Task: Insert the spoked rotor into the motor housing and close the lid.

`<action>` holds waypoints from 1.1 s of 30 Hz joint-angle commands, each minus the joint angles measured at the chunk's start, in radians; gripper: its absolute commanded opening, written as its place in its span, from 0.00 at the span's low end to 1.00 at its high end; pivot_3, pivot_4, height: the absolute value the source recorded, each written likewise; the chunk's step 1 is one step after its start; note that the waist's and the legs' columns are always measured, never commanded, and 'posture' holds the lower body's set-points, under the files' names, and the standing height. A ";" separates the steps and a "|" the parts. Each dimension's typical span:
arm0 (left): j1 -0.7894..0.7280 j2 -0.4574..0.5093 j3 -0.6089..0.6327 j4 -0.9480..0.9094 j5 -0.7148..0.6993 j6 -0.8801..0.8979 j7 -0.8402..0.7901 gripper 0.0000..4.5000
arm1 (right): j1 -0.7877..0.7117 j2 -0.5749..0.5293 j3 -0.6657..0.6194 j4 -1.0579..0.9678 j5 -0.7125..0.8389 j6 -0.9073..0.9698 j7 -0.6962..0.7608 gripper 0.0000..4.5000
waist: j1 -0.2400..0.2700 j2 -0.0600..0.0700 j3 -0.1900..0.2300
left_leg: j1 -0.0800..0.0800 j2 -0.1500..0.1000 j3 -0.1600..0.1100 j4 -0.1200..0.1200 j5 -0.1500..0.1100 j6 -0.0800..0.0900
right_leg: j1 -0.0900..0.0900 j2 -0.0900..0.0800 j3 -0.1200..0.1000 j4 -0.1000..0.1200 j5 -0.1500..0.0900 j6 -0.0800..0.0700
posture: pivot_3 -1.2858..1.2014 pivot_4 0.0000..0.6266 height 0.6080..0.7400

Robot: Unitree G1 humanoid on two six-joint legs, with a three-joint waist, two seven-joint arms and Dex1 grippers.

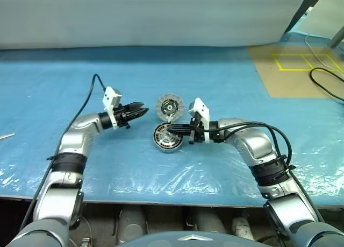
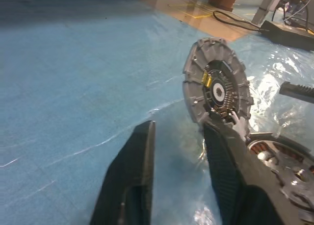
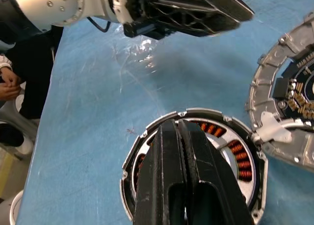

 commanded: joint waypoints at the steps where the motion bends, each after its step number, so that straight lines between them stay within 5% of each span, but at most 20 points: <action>1: -0.114 -0.017 -0.011 0.191 0.079 -0.158 -0.002 0.07 | -0.026 0.026 0.016 -0.017 0.003 0.002 -0.012 0.00 | 0.001 0.000 0.000 | -0.001 0.000 0.000 0.000 0.000 0.000 | 0.000 0.000 0.000 0.000 0.000 0.000 | 0.52 0.24 1.00; 2: -0.148 -0.026 -0.007 0.257 0.094 -0.191 0.001 0.01 | -0.027 0.030 0.019 -0.018 0.003 0.005 -0.014 0.00 | 0.001 -0.001 0.000 | -0.001 0.000 -0.001 0.000 0.000 0.000 | 0.000 0.000 0.000 0.000 0.000 0.000 | 0.52 0.24 1.00; 10: -0.333 -0.103 0.019 0.565 0.150 -0.235 -0.034 0.01 | 0.000 0.011 0.031 -0.075 0.033 0.084 -0.011 0.00 | 0.010 -0.001 0.001 | -0.002 -0.001 -0.002 -0.001 0.000 0.000 | 0.000 0.000 -0.001 0.000 0.001 0.002 | 0.52 0.24 1.00; 21: -0.441 -0.157 0.040 0.655 0.201 -0.134 -0.121 0.01 | 0.079 -0.092 0.025 -0.232 0.079 0.169 0.006 0.00 | 0.030 -0.004 0.003 | -0.001 -0.002 -0.003 0.000 0.000 0.000 | 0.001 -0.001 0.000 0.000 0.002 0.003 | 0.52 0.24 1.00; 33: -0.479 -0.212 0.046 0.679 0.266 -0.158 -0.134 0.01 | 0.326 -0.283 -0.164 -0.521 0.234 0.322 -0.059 0.00 | 0.033 -0.007 0.004 | -0.001 -0.014 -0.004 -0.003 0.000 0.000 | 0.002 -0.012 0.000 -0.003 0.003 0.008 | 0.52 0.24 1.00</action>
